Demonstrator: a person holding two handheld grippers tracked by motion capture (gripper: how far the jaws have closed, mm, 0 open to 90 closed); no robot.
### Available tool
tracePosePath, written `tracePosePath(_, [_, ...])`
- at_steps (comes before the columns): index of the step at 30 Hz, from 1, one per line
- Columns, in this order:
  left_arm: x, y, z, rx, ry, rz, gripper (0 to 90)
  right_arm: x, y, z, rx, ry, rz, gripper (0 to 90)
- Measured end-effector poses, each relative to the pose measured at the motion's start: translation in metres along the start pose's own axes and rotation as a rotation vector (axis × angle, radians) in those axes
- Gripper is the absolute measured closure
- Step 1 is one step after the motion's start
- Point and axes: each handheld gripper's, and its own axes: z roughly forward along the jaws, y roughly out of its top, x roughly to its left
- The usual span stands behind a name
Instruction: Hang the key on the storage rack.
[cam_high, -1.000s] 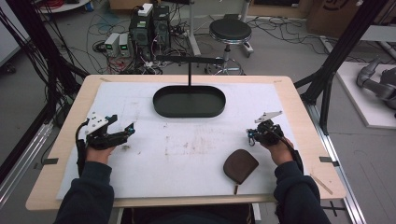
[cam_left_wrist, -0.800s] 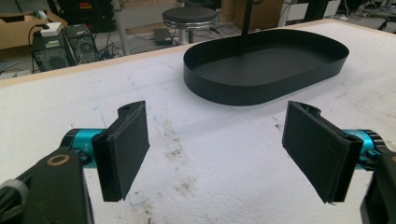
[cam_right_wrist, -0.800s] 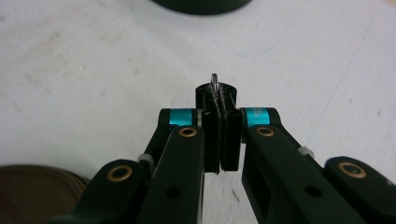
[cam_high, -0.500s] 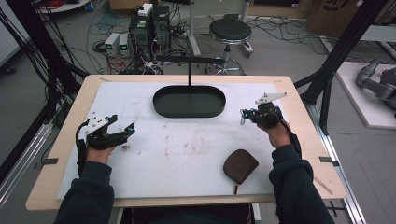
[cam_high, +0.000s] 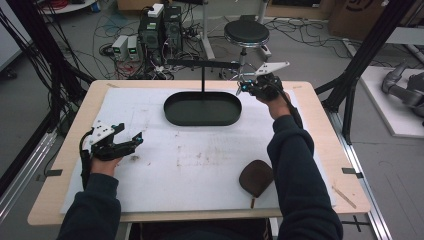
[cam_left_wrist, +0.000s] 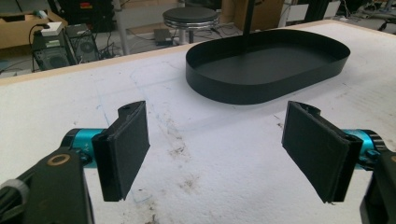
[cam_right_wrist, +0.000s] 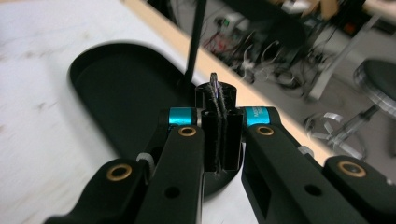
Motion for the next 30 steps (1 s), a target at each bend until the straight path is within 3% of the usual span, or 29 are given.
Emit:
tracePosePath(4, [0.002,-0.001,-0.002,-0.001,0.001,-0.005,22.9,-0.008,0.009,0.012,-0.017,0.006,-0.001,90.0])
tracePosePath(14, [0.004,-0.002,-0.003,0.001,0.005,-0.011,22.9,-0.012,0.007,0.024,-0.091,0.053,0.037,90.0])
tracePosePath(23, [0.004,-0.002,-0.003,0.003,0.005,-0.013,22.9,-0.016,0.007,0.026,-0.126,0.030,0.050,90.0])
tracePosePath(30, [0.004,-0.002,-0.001,0.006,0.001,-0.008,23.1,-0.018,0.014,0.030,-0.114,0.028,0.048,89.9])
